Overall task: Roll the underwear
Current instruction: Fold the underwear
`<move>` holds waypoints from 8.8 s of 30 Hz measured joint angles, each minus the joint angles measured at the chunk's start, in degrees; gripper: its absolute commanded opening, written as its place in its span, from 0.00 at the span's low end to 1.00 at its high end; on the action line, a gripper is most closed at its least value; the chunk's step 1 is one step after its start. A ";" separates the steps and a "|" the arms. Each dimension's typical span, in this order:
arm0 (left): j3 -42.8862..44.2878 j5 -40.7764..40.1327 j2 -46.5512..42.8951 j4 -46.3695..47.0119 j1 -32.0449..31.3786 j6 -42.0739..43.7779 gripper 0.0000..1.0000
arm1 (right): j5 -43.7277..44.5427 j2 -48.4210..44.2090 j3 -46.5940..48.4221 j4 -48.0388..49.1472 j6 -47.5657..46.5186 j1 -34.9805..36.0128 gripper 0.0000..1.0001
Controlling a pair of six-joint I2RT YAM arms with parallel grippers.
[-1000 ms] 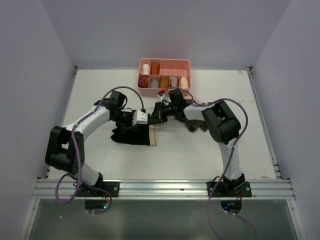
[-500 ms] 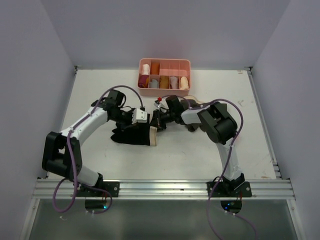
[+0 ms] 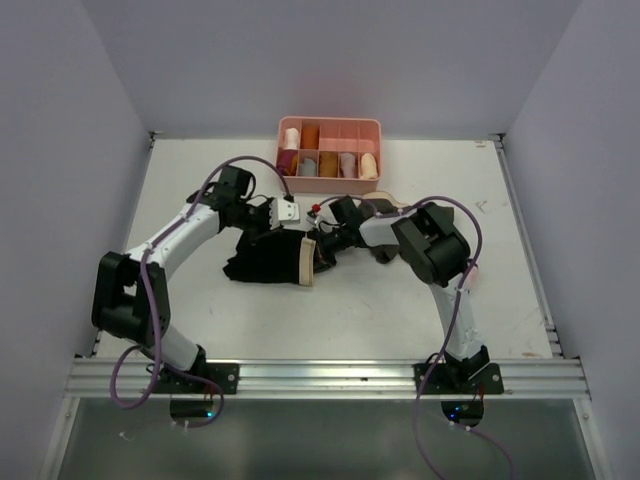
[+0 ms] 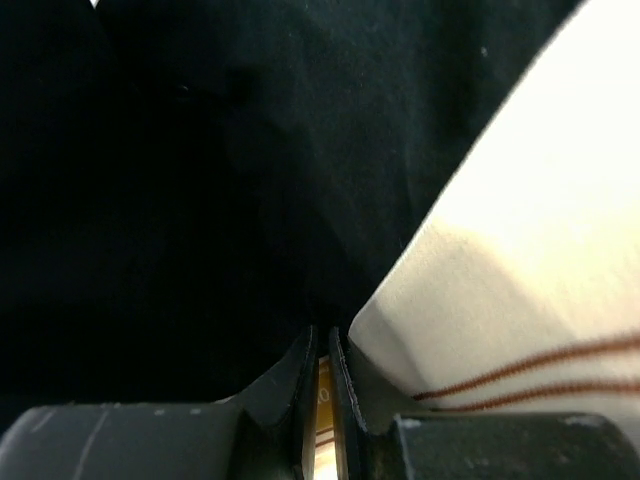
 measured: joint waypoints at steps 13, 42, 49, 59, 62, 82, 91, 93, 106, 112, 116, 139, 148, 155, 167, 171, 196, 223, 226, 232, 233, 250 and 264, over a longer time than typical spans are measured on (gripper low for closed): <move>1.51 -1.79 1.64 7.32 0.44 -3.56 0.00 | -1.33 0.85 2.84 -7.04 -4.74 0.00 0.16; -1.57 -0.02 -0.11 6.10 0.46 0.02 0.00 | 9.60 -1.99 20.20 -26.03 -15.45 -3.74 0.24; -1.57 -0.04 -0.24 6.08 0.46 0.02 0.00 | 12.50 -0.28 23.19 -26.23 -16.39 -4.63 0.23; -0.39 -0.11 1.27 6.43 0.46 0.02 0.00 | 11.21 6.97 25.38 -26.73 -17.03 -4.72 0.20; 0.00 -0.39 2.27 6.78 0.46 0.02 0.00 | 10.69 7.17 25.55 -26.71 -17.33 -4.70 0.20; 0.79 -3.30 12.96 17.35 0.35 -2.10 0.00 | 9.09 8.04 26.60 -27.85 -18.88 -4.85 0.19; 0.98 -4.37 16.74 18.43 0.22 -1.99 0.00 | 8.68 8.15 26.73 -28.57 -18.88 -5.33 0.20; 0.98 -4.90 17.38 18.80 0.09 -2.01 0.00 | 8.70 8.09 26.77 -29.03 -18.88 -5.40 0.24; 1.88 -7.54 21.07 21.16 -0.04 -4.57 0.01 | 13.70 5.05 28.76 -38.49 -22.38 -8.61 0.47; 3.65 -7.85 22.45 21.75 -0.07 -5.62 0.07 | 13.16 3.74 27.36 -39.34 -22.38 -11.67 0.45; 3.85 -7.89 22.60 21.75 -0.11 -5.64 0.08 | 12.57 1.81 26.29 -36.63 -19.32 -12.26 0.45; 3.89 -8.83 22.62 22.12 -0.46 -6.49 0.11 | 23.39 1.27 26.38 -30.42 -11.34 -6.01 0.16; 3.89 -9.20 22.62 22.47 -0.52 -6.54 0.13 | 27.32 1.25 26.14 -30.45 -13.00 -6.01 0.00; 3.87 -9.84 22.62 22.84 -0.72 -6.56 0.14 | 32.85 1.07 25.00 -30.99 -15.39 -6.01 0.00; 3.23 -10.75 22.10 23.67 -0.66 -9.40 0.09 | 35.60 0.48 23.78 -30.25 -17.86 -5.81 0.00; 3.26 -10.80 22.08 23.34 -0.31 -10.56 0.07 | 35.76 0.48 24.13 -30.23 -19.23 -5.60 0.38; 5.64 -12.66 23.50 22.62 0.76 -17.86 0.23 | 26.03 -13.18 17.38 -26.01 -12.52 -3.67 0.18; 11.17 10.95 10.29 2.71 13.20 -22.58 0.45 | 22.99 -5.97 8.09 -22.47 -10.54 -3.17 0.18; 4.11 17.40 9.40 1.01 12.13 -24.24 0.42 | 22.99 -6.47 7.06 -21.20 -10.21 -3.17 0.18; -7.67 19.58 15.41 1.01 11.58 -30.99 0.38 | 22.49 -6.80 6.01 -19.65 -9.75 -3.28 0.18; -8.55 19.02 16.41 1.60 12.13 -32.81 0.38 | 22.51 -6.82 5.92 -19.52 -9.75 -3.28 0.17; 6.21 19.21 18.21 -13.81 21.84 -21.24 0.48 | 21.77 -9.20 5.27 -20.70 -10.34 -3.21 0.27; 7.30 14.29 22.01 -12.81 23.85 -22.95 0.58 | 20.70 -6.38 23.04 -22.14 -13.60 -3.13 0.28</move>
